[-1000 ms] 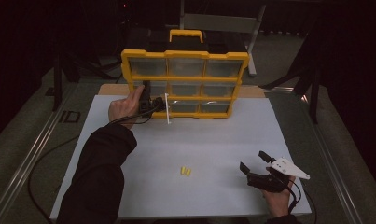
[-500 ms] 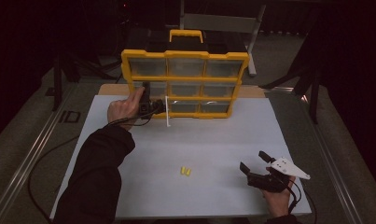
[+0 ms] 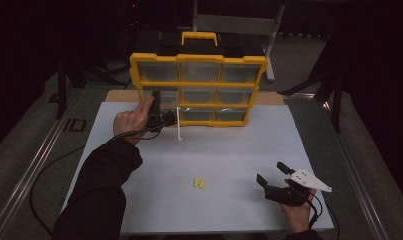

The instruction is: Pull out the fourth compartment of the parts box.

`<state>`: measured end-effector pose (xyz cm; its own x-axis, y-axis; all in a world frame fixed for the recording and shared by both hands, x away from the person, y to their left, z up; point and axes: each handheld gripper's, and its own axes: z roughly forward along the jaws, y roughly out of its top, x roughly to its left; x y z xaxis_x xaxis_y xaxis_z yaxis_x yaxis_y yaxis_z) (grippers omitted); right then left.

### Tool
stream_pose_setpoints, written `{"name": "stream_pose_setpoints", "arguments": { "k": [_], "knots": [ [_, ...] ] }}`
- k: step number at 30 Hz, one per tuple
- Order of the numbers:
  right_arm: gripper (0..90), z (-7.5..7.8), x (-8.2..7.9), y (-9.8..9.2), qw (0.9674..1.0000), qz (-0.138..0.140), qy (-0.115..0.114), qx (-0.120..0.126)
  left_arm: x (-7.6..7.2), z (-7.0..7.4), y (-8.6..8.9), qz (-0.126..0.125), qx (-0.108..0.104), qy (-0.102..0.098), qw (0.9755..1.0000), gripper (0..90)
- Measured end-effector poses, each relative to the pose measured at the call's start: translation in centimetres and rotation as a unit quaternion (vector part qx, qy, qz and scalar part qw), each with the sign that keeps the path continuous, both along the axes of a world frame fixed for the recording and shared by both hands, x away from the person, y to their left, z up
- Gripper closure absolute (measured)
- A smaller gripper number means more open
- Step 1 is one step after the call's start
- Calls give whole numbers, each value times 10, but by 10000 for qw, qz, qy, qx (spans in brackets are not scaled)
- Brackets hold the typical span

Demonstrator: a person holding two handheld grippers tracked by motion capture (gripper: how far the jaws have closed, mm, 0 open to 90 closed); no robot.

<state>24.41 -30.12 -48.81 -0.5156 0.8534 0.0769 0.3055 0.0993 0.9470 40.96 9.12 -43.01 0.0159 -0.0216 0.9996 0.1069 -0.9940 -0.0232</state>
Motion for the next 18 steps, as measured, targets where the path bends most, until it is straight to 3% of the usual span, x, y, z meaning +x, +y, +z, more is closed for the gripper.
{"name": "stream_pose_setpoints", "arguments": {
  "k": [10,18],
  "knots": [
    [87,0,0,1,10000,9,3,0,-13,-1,0,-65,-118,-16,9999,800],
    [87,0,0,1,10000,11,3,0,-19,1,-1,-47,-43,23,10000,800]
  ]
}}
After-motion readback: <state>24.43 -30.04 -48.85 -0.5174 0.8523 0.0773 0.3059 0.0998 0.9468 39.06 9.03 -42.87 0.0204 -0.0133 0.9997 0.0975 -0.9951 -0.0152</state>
